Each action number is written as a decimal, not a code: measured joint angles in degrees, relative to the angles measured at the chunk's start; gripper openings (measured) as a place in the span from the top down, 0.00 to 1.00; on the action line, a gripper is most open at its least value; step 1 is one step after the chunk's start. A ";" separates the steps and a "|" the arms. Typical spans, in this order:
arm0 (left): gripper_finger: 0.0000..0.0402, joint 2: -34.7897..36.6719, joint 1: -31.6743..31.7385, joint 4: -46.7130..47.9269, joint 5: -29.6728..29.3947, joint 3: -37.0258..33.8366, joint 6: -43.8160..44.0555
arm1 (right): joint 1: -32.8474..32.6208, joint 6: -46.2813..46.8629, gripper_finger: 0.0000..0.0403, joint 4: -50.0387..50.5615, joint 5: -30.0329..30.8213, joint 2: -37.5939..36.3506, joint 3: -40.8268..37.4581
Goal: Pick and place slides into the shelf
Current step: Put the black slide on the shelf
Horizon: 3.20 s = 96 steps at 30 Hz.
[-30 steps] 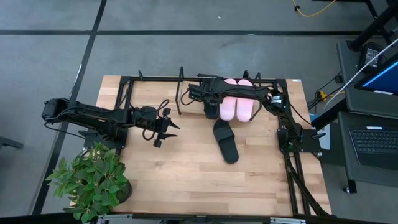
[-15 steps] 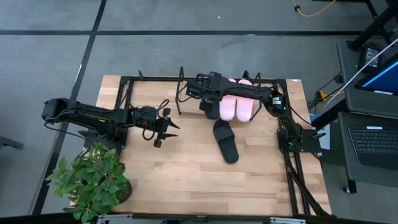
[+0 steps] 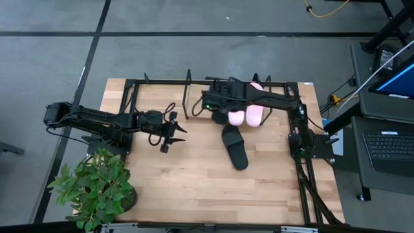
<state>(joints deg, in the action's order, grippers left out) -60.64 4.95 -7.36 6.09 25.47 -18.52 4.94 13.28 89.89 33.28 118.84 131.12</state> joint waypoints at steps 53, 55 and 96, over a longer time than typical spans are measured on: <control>0.61 0.01 -3.93 -5.54 -3.23 0.02 7.80 | -26.81 16.36 0.52 -62.07 16.29 -24.76 -66.83; 0.61 0.02 -3.93 -6.54 -3.23 0.02 7.60 | -26.78 13.65 0.52 -67.88 15.23 -29.71 -72.09; 0.61 0.01 -3.91 -7.06 -3.26 0.02 9.40 | -26.92 -5.69 0.52 -74.43 3.94 -43.68 -89.12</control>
<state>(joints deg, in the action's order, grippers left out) -60.63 1.04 -14.41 2.83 25.50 -9.13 -21.99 7.58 15.47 37.22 75.16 42.00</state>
